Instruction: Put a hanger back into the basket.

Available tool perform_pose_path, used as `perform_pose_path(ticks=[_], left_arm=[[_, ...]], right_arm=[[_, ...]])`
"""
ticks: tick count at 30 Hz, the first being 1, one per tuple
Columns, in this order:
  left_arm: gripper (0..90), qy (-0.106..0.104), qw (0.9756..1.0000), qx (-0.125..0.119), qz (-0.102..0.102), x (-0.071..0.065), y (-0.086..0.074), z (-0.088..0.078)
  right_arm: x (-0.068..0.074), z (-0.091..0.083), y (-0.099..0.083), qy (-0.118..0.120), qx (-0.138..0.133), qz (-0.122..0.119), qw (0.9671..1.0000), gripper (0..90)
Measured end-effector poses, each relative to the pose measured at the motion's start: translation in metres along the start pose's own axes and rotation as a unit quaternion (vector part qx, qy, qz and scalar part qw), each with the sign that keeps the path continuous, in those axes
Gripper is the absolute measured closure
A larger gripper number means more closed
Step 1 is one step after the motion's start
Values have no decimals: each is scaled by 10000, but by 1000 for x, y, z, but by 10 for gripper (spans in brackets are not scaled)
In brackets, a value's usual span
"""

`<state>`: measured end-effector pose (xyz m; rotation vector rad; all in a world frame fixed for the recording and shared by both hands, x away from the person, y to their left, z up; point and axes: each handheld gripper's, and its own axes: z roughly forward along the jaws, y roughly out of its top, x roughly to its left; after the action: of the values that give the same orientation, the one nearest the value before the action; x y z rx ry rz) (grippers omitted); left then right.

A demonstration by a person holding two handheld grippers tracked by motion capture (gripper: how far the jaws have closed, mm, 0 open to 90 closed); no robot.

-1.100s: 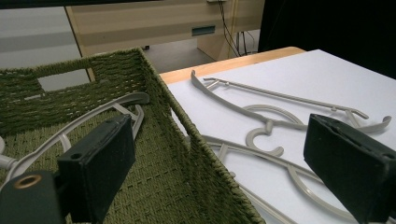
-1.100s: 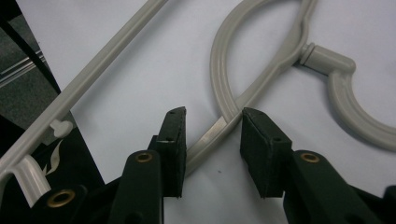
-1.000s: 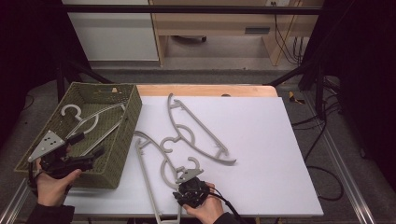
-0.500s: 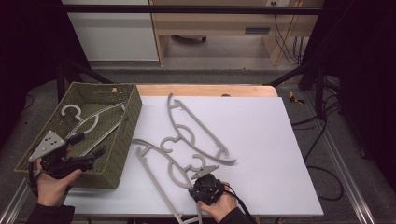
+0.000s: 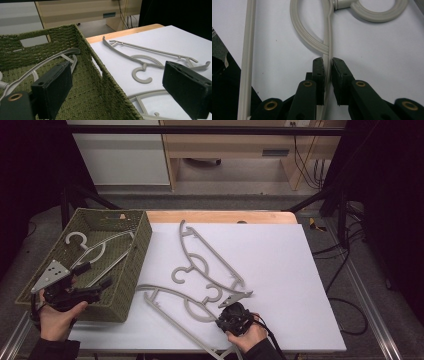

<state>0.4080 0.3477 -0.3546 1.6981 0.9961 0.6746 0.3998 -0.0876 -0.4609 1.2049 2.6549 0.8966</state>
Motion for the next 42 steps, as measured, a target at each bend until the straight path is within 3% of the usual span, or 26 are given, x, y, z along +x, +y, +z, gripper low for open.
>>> perform_pose_path(ticks=[8, 11, 16, 20, 24, 27, 33, 38, 42], left_arm=[[84, -9, 10000, 22, 15, -1, 0, 1], [84, -15, 10000, 17, 16, -1, 0, 0], [84, -24, 10000, 24, 19, -1, 0, 1], [84, -40, 9999, 71, 65, -3, 0, 2], [84, -45, 9999, 108, 77, -3, 0, 4], [84, -41, 9999, 126, 71, -4, -1, 5], [84, -52, 9998, 163, 129, -5, -1, 7], [84, -75, 9997, 178, 131, -7, -1, 8], [84, -88, 9997, 175, 162, -9, -1, 8]], right_arm=[[-5, -5, -4, -35, 43, -160, 9999, 800], [-6, -10, -8, -138, -71, -177, 9997, 694], [-11, -22, -21, -233, -73, -52, 9997, 631], [-9, -25, -29, -122, -88, 3, 9999, 639], [0, -18, -27, -79, 119, -114, 9998, 637], [7, -15, -24, -347, 228, -312, 9986, 680], [11, -14, -18, -657, 479, -120, 9966, 778], [11, -13, -14, -609, 632, -67, 9961, 810], [1, -14, -12, -333, 611, 152, 9975, 821]])
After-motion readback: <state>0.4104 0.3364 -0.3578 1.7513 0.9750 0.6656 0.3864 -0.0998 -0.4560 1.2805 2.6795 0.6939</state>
